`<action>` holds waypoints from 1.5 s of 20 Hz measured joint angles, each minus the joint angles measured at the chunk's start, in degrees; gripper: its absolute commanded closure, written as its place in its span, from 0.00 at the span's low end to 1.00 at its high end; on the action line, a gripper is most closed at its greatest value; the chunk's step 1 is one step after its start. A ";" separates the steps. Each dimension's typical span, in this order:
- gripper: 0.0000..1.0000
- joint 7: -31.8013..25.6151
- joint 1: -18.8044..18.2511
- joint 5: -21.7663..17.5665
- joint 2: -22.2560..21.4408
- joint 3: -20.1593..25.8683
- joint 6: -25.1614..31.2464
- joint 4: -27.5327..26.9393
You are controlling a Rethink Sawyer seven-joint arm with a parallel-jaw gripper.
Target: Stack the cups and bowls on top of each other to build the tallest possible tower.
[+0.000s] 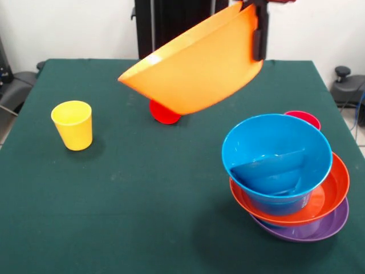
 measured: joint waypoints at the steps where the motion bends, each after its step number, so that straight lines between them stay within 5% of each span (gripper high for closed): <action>1: 1.00 0.00 0.54 -0.01 0.18 -0.27 0.47 -0.57; 30: 1.00 5.43 6.14 2.92 19.50 -9.60 0.93 -18.48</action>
